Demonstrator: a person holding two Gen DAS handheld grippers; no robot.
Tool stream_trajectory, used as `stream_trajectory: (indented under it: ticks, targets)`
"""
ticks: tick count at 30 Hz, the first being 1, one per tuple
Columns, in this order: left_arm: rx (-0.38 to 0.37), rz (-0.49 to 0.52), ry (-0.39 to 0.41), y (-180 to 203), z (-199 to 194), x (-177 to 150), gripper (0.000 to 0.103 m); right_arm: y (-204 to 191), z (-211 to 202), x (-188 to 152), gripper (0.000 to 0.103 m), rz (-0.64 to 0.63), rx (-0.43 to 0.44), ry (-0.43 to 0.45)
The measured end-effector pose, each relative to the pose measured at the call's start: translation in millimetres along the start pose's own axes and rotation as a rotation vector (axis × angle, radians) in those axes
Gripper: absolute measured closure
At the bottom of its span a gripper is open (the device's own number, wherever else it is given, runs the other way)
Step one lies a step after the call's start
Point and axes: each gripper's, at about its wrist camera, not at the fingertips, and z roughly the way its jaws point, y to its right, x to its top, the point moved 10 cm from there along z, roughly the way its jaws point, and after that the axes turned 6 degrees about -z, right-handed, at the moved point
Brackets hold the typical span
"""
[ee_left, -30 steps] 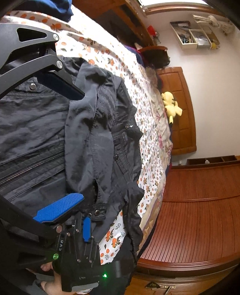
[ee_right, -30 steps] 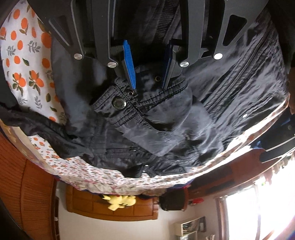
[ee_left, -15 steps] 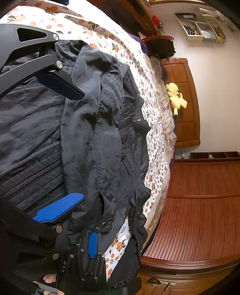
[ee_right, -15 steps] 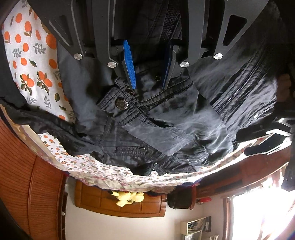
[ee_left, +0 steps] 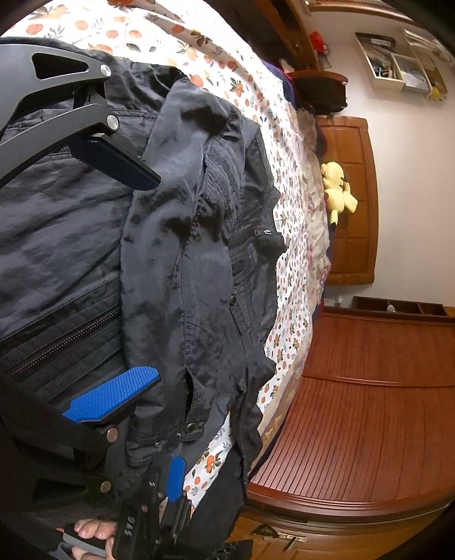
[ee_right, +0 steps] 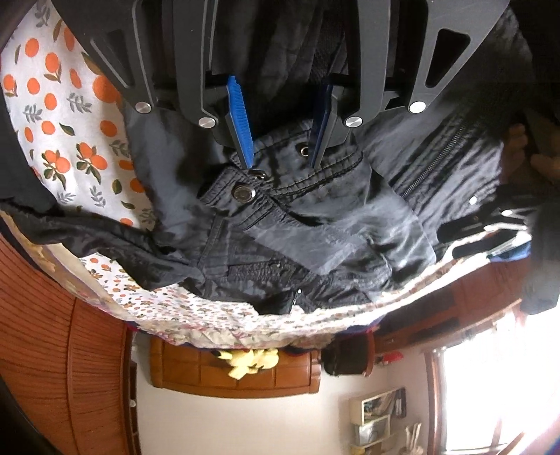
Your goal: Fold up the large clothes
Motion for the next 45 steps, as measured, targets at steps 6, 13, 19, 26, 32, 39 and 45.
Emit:
stream_trajectory:
  ticks: [6,13,19,26,32,39,45]
  targets:
    - [0.014,0.021,0.011,1.4,-1.6,1.9,0.002,21.9,-18.7,17.0,0.071,0.02,-0.039,0.031]
    - [0.032,0.06,0.04,9.7,-5.9,3.0,0.002,78.4,-24.2,48.2,0.064,0.021,-0.146,0.046]
    - [0.032,0.065,0.06,11.9,-10.1,2.9,0.002,128.1,3.5,61.2,0.064,0.055,-0.214,0.0]
    - [0.028,0.074,0.08,14.8,-14.6,4.3,0.002,175.8,46.4,55.8,0.055,0.136,-0.27,-0.07]
    - [0.012,0.067,0.096,15.1,-18.2,4.9,0.002,206.6,74.7,43.4,0.051,0.222,-0.294,-0.134]
    - [-0.034,0.05,0.092,16.9,-19.2,5.0,0.002,231.0,90.8,37.1,0.044,0.324,-0.317,-0.167]
    - [-0.035,0.052,0.104,17.9,-22.0,5.7,0.002,241.3,97.1,36.0,0.036,0.423,-0.306,-0.167]
